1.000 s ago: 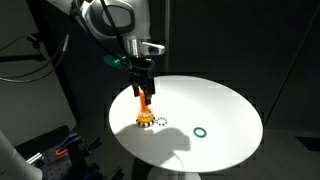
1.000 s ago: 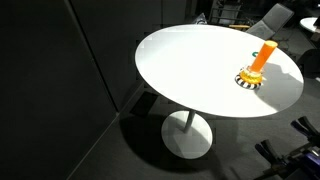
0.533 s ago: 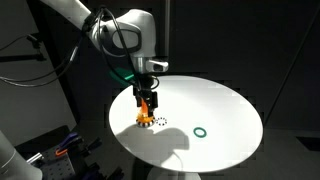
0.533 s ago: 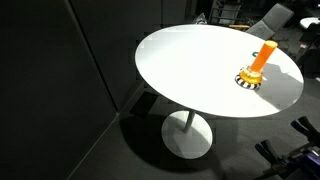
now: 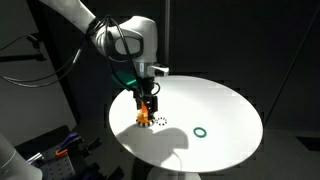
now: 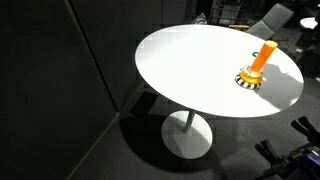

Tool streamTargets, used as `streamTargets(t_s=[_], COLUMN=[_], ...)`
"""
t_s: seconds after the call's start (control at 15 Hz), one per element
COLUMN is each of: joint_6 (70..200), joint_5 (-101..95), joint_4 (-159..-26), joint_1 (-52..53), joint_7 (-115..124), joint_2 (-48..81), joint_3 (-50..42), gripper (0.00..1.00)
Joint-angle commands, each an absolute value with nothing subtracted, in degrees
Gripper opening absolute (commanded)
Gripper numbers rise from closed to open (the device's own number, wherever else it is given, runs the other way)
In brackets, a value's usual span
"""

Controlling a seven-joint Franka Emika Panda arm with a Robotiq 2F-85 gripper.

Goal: Slide the ring holder forward on the table, pick up the black and white ring and put it on the ring holder

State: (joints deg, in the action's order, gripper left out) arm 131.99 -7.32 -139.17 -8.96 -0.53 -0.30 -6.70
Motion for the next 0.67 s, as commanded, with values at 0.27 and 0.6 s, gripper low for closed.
streamTargets(t_s=[0.27,0.6], joint_6=[136.8,144.0], joint_5=[-4.2,-0.3], joint_4=[-138.0,-138.5], joint_1=[-9.1,-9.4], joint_7=[-2.9,-5.8], joint_2=[6.1,11.0], joint_3=[-7.6,-6.9], gripper=[1.0,1.0])
